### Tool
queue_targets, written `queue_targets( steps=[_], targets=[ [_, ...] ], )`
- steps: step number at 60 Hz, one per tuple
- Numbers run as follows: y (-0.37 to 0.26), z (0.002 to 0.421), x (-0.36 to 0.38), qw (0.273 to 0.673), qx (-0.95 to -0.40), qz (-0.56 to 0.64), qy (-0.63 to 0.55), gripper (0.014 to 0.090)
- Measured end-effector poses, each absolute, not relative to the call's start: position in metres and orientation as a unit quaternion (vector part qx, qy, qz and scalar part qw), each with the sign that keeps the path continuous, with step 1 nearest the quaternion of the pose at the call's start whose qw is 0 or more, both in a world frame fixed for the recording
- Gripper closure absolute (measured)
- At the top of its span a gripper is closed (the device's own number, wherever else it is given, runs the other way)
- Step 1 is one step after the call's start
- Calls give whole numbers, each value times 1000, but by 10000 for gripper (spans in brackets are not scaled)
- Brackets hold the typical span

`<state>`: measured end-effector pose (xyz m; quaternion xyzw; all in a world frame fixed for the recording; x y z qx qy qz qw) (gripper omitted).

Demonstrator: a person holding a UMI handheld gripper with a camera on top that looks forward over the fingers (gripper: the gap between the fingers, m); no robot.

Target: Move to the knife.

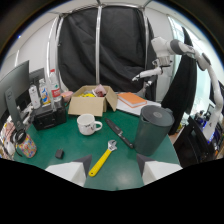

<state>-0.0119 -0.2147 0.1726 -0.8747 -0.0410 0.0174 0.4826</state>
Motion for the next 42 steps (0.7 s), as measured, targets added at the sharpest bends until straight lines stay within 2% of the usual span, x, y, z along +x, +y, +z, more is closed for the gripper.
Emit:
queue_targets(
  steps=[20,42],
  targets=[
    [-82,126,-24,457,-889,13,-20,199],
    [-23,73,-21,433,-901,-10,-21,187]
  ],
)
